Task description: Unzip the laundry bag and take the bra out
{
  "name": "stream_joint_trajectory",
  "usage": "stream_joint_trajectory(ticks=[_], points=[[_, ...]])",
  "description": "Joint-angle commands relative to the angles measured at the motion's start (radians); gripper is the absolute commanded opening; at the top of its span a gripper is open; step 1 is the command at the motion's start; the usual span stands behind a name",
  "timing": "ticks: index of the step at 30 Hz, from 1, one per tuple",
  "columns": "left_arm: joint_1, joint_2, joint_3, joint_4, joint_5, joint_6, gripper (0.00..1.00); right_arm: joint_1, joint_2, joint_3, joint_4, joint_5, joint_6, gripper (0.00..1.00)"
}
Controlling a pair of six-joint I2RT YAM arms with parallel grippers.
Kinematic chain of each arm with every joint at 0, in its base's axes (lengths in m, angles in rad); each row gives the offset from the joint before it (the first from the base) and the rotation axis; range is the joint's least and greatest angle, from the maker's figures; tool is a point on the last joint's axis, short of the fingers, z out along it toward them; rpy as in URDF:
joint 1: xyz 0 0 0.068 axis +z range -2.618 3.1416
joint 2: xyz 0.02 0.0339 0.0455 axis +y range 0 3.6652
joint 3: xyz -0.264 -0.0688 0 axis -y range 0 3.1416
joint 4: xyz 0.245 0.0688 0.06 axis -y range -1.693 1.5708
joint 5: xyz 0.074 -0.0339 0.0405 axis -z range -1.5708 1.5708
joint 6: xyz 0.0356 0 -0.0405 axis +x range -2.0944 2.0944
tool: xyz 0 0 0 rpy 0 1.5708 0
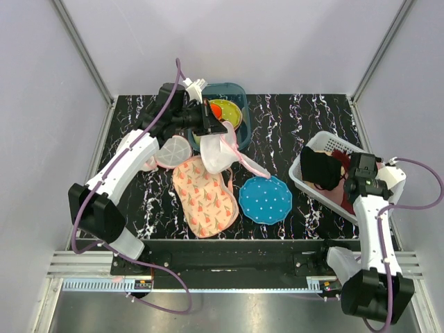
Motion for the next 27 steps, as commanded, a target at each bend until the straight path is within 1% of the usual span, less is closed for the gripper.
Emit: stream_joint_trajectory(ticks=[1,3,4,5,8,10,12,15,16,19,22,24,27], points=[[0.008,-0.054,-0.012,0.057,0.024,0.009,0.0,-0.039,0.073,0.008,0.093,-0.124,0.03,0.63],[0.013,-0.057,-0.014,0.054,0.027,0.011,0.0,-0.079,0.129,-0.005,0.15,-0.214,0.042,0.66],[0.016,-0.06,-0.011,0.051,0.029,0.014,0.0,-0.091,0.147,-0.015,0.174,-0.242,0.047,0.66],[0.017,-0.06,-0.008,0.045,0.027,0.014,0.0,-0.12,0.187,-0.041,0.238,-0.295,0.048,0.66],[0.017,-0.052,0.012,0.025,0.027,0.018,0.0,-0.149,0.263,-0.068,0.337,-0.377,0.041,0.64],[0.017,-0.049,0.024,0.016,0.026,0.021,0.0,-0.151,0.304,-0.059,0.354,-0.406,0.032,0.63],[0.017,-0.049,0.024,0.013,0.02,0.018,0.0,-0.151,0.305,-0.035,0.362,-0.437,0.007,0.63],[0.017,-0.041,0.023,0.02,0.021,0.006,0.0,-0.151,0.243,0.004,0.353,-0.449,-0.03,0.63],[0.017,-0.04,0.021,0.022,0.02,0.003,0.0,-0.151,0.192,0.014,0.348,-0.455,-0.042,0.63],[0.017,-0.032,0.021,0.026,0.016,0.001,0.0,-0.151,0.093,0.063,0.31,-0.477,-0.077,0.66],[0.017,-0.023,0.031,0.027,0.013,0.0,0.0,-0.151,0.022,0.109,0.284,-0.543,-0.097,0.74],[0.017,-0.018,0.043,0.027,0.016,0.0,0.0,-0.151,0.0,0.122,0.28,-0.622,-0.102,0.82],[0.017,0.003,0.08,0.022,0.021,0.0,0.0,-0.151,-0.026,0.123,0.28,-0.71,-0.099,0.89]])
